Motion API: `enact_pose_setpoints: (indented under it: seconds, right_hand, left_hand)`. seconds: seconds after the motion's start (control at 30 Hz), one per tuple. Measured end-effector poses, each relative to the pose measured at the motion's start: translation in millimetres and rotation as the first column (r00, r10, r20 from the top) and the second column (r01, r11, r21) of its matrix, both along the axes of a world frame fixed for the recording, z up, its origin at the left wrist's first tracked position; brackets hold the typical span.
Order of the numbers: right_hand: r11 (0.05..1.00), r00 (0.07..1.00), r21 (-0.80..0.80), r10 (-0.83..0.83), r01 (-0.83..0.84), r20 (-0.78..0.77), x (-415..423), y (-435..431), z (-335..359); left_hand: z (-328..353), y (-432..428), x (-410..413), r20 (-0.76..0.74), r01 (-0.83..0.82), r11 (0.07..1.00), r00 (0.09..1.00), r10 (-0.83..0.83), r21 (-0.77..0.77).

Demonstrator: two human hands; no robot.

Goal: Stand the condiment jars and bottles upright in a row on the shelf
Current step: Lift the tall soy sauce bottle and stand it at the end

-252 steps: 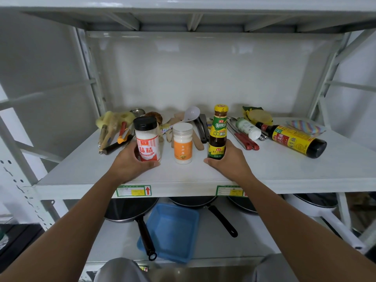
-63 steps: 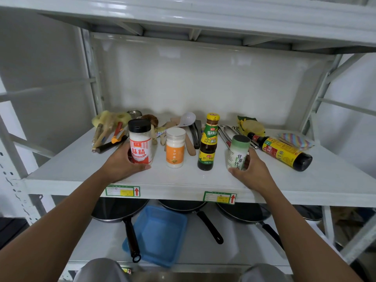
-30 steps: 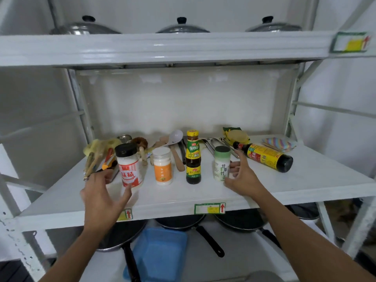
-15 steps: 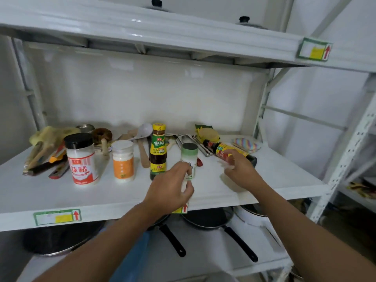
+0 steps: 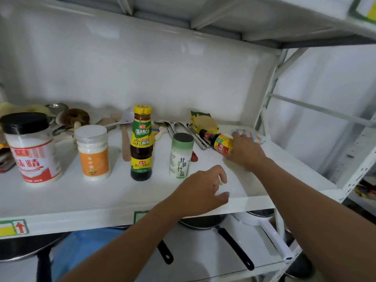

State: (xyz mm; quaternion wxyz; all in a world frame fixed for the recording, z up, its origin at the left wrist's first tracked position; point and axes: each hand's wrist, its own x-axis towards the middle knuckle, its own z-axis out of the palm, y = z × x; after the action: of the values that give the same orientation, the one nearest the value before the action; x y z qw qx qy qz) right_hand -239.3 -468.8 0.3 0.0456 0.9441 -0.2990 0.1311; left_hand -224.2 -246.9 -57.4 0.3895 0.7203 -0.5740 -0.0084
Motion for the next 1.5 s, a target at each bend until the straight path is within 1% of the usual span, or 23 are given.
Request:
enact_pose_setpoints:
  seconds: [0.07, 0.1, 0.17, 0.27, 0.37, 0.57, 0.67, 0.83, 0.9, 1.1, 1.27, 1.37, 1.5]
  right_hand:
    - [0.999, 0.996, -0.029, -0.039, 0.036, -0.082, 8, -5, 3]
    - [0.998, 0.990, -0.029, -0.058, 0.055, -0.126, 13, -8, 3]
    - [0.996, 0.983, 0.029, -0.080, 0.086, -0.168, 20, -17, 2]
    - [0.983, 0.988, 0.156, -0.076, 0.096, -0.132, 27, -29, -2]
    - [0.977, 0.991, 0.194, -0.068, 0.089, -0.116, 29, -29, -4]
    - [0.977, 0.994, 0.197, -0.069, 0.086, -0.090, 19, -14, -9]
    - [0.984, 0.995, 0.167, -0.044, 0.059, -0.093, 10, 2, -9]
    - [0.994, 0.998, 0.109, -0.028, 0.033, -0.047, -10, 22, -14]
    - [0.993, 0.999, 0.117, -0.007, 0.011, -0.031, -17, 27, -13]
    - [0.981, 0.989, 0.192, 0.002, -0.031, 0.147, -38, 29, -12]
    - [0.971, 0.944, 0.211, 0.039, -0.113, 0.329, -53, 33, -14]
    - [0.961, 0.888, 0.213, 0.062, -0.176, 0.455, -57, 39, -18]
    - [0.924, 0.773, 0.278, 0.030, -0.264, 0.634, -57, 46, -24]
  left_hand:
    - [-2, 1, 4, -0.089, 0.009, 1.000, 0.996, -0.010, -0.015]
    - [-4, 0, 5, -0.091, 0.004, 1.000, 0.996, -0.005, -0.012]
    - [-9, -3, 5, -0.015, -0.025, 1.000, 1.000, 0.026, 0.004]
    - [-13, -8, 3, 0.107, -0.068, 0.998, 0.992, 0.066, 0.012]
    - [-16, -8, 5, 0.124, -0.089, 0.996, 0.988, 0.088, 0.007]
    - [-15, -9, 7, 0.029, -0.087, 0.996, 0.996, 0.087, 0.002]
    - [-15, -8, 8, -0.041, -0.091, 0.996, 0.995, 0.091, -0.009]
    - [-13, -5, 9, -0.150, -0.111, 0.994, 0.983, 0.106, -0.024]
    - [-11, -4, 9, -0.191, -0.115, 0.993, 0.976, 0.108, -0.026]
    - [-5, -3, 10, -0.293, -0.131, 0.990, 0.949, 0.112, -0.045]
    - [-9, -6, 13, -0.327, -0.153, 0.986, 0.937, 0.124, -0.062]
    - [-9, -6, 11, -0.345, -0.162, 0.984, 0.930, 0.124, -0.081]
    - [-7, -8, 8, -0.378, -0.174, 0.979, 0.918, 0.123, -0.104]
